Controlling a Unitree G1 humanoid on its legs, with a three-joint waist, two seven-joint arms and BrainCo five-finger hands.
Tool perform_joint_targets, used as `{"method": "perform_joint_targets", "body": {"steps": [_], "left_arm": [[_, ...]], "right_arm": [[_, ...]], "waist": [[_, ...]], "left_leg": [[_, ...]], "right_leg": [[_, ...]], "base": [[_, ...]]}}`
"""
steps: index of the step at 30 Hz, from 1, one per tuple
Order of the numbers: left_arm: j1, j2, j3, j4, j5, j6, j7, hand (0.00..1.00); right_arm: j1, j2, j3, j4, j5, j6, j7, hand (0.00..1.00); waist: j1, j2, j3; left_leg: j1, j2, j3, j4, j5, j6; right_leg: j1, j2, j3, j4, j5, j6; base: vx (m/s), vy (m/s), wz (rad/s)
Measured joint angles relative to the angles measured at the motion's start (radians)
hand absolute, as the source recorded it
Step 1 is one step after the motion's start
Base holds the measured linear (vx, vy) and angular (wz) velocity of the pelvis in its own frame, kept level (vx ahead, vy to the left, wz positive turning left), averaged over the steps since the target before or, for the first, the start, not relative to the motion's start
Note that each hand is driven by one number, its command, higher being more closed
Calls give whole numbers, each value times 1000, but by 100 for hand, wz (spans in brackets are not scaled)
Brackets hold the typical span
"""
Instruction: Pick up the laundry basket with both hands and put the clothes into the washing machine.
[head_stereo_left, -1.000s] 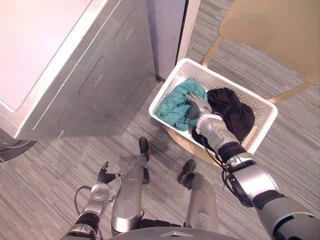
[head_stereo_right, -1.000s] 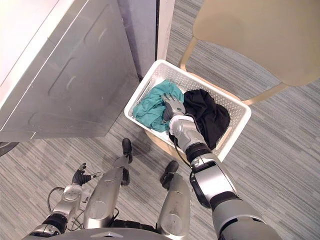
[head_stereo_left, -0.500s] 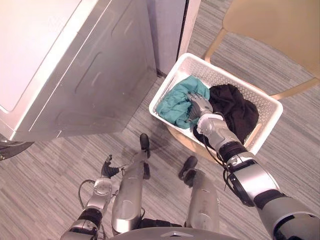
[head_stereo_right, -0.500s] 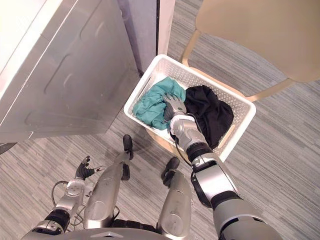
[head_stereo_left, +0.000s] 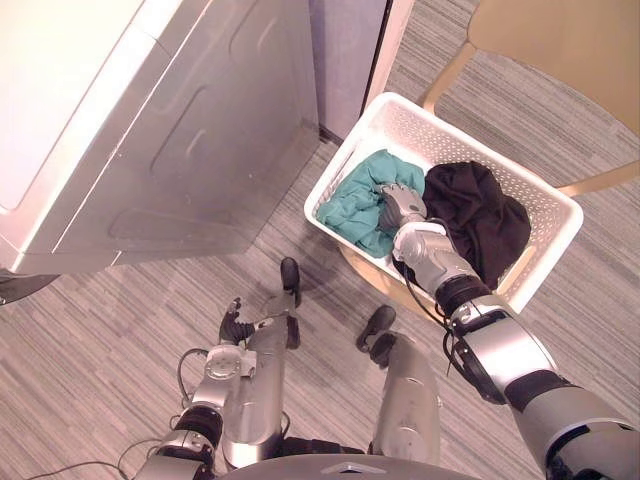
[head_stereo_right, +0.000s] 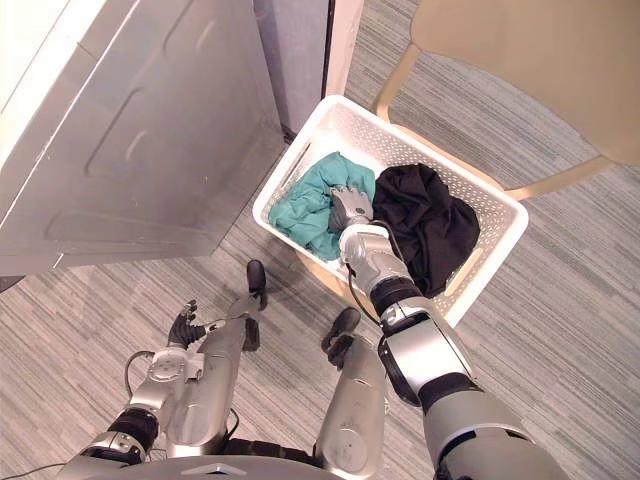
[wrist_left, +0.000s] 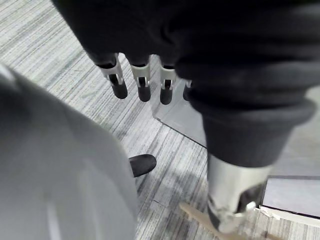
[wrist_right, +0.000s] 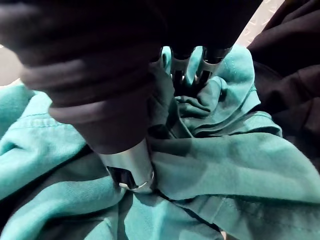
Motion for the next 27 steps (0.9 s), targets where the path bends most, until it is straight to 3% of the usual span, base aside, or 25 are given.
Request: {"method": "perform_joint_targets", "body": {"steps": [6, 10, 14, 16, 19, 22, 27], "left_arm": [[2, -8, 6, -4, 0, 3, 0, 0], [8, -10, 5, -7, 0, 5, 0, 0], [8, -16, -3, -13, -1, 7, 0, 0], [8, -16, -3, -14, -1, 7, 0, 0], [11, -17, -3, -21, -15, 9, 0, 0], [17, -20, 10, -41, -36, 9, 0, 0], [34, -43, 49, -40, -39, 14, 3, 0]], "right_arm": [[8, 16, -17, 15, 0, 0, 0, 100], [26, 43, -40, 39, 1, 0, 1, 100], [45, 59, -58, 39, 4, 5, -5, 100], [54, 70, -93, 38, 57, 3, -6, 100], [62, 105, -167, 35, 226, -2, -18, 100], [83, 159, -278, -12, 523, -13, -38, 100], [160, 271, -393, -126, 1005, -87, -58, 100]], "waist": [[0, -2, -1], [0, -26, -26], [1, -27, -28], [4, -26, -31], [0, -27, -32], [1, -28, -32], [-11, -28, -33]], "left_leg": [[17, 0, 10, -7, 2, -3], [22, 0, 18, -19, 5, -6], [32, 0, 17, -20, 4, -6], [33, 0, 16, -21, 4, -6], [33, 0, 16, -21, 2, -4], [33, 0, 18, -20, -1, 1], [43, 0, 39, -20, -4, 4]], "right_leg": [[16, -1, -1, -6, 0, 0], [16, -1, -1, -13, 0, 0], [31, -1, -6, -20, 1, 0], [32, 0, -7, -20, 1, 0], [32, 0, -7, -19, 1, 0], [32, -2, -7, -16, 0, 1], [33, -10, -3, -1, 0, 1]], "base": [[30, -35, 0], [52, -40, 0], [49, -35, 3], [33, -36, 0], [13, -21, 0], [20, -34, 1], [35, -32, -3]]}}
